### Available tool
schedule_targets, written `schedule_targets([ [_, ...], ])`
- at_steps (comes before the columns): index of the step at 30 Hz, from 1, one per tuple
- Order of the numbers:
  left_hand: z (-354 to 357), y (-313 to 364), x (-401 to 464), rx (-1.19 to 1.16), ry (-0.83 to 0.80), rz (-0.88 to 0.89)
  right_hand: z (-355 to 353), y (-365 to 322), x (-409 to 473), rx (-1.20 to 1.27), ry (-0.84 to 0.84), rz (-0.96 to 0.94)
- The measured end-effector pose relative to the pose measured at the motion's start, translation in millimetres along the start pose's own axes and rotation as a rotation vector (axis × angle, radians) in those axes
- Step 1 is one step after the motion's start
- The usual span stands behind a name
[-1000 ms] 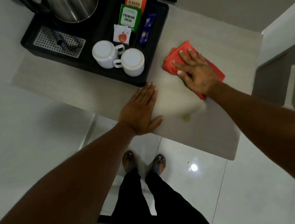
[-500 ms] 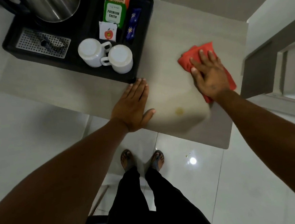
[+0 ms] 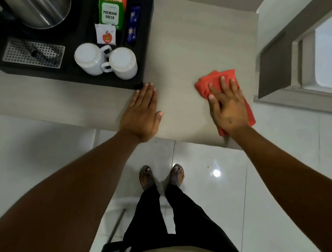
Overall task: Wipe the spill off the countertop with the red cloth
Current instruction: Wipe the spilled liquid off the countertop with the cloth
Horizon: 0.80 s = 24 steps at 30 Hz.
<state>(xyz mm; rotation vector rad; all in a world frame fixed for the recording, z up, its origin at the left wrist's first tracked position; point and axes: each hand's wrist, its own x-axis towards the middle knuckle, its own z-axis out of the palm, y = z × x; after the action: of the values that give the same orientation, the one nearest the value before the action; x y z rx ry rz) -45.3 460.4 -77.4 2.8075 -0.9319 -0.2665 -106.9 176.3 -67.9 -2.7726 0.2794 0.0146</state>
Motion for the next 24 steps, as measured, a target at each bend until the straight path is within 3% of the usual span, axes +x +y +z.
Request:
schedule_targets([
  [3,-2,1,-2,0.016,-0.014,0.001,12,-38,27,0.064,0.098,0.283],
  [5,-3,1,-3,0.029,-0.024,0.002,27,-72,27,0.097,0.109,0.371],
  [8,-3,1,-3,0.055,-0.032,0.004,49,-115,-11,0.066,0.077,0.268],
  [11,-3,1,-3,0.063,-0.037,0.007,52,-108,-59,0.017,0.036,0.197],
  [17,0,1,-1,0.080,-0.018,0.016,14,-21,-29,0.012,0.112,0.465],
  [20,0,1,-1,0.087,-0.053,0.007,8,-23,18,0.039,0.100,0.543],
  [24,-2,-3,3,0.098,-0.063,0.065,24,-61,11,0.002,0.036,0.298],
])
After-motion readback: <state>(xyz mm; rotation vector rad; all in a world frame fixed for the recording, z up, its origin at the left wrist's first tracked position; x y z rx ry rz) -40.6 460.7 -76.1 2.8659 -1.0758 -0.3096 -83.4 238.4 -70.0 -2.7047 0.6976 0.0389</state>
